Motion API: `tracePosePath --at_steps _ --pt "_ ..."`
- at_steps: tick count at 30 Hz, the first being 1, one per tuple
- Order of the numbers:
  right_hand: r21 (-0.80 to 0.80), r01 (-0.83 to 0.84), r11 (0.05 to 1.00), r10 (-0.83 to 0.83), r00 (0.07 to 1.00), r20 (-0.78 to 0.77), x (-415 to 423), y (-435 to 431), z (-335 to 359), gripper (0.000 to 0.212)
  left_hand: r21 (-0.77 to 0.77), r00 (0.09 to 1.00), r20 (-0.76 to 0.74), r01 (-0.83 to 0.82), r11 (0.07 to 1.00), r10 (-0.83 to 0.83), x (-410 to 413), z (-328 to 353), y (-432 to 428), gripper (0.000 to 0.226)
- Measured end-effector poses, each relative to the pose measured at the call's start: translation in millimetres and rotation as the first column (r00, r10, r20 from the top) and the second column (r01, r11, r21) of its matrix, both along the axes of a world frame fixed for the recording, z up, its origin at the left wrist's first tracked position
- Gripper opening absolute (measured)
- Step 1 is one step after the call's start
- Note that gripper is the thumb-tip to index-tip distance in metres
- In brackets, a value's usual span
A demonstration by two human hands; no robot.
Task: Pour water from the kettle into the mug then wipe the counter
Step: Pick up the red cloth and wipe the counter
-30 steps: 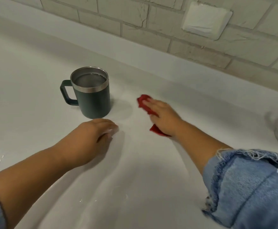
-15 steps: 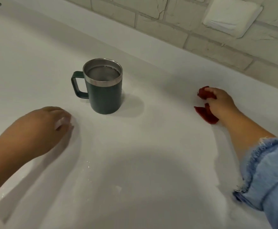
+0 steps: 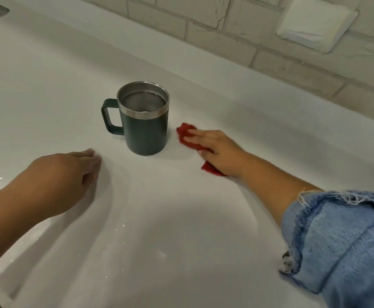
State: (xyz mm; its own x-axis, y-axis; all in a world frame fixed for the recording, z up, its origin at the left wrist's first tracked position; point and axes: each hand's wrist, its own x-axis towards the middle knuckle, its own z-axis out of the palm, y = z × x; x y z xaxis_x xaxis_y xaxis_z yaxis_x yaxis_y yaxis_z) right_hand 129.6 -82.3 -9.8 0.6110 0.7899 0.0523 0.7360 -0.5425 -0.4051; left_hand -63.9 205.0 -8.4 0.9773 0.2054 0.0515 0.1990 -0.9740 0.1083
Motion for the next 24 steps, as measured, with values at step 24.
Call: tracePosePath --at_steps 24 --pt "-0.009 0.714 0.701 -0.712 0.698 -0.073 -83 -159 4 0.049 0.066 0.981 -0.193 0.05 0.997 -0.037 -1 12 -2 0.051"
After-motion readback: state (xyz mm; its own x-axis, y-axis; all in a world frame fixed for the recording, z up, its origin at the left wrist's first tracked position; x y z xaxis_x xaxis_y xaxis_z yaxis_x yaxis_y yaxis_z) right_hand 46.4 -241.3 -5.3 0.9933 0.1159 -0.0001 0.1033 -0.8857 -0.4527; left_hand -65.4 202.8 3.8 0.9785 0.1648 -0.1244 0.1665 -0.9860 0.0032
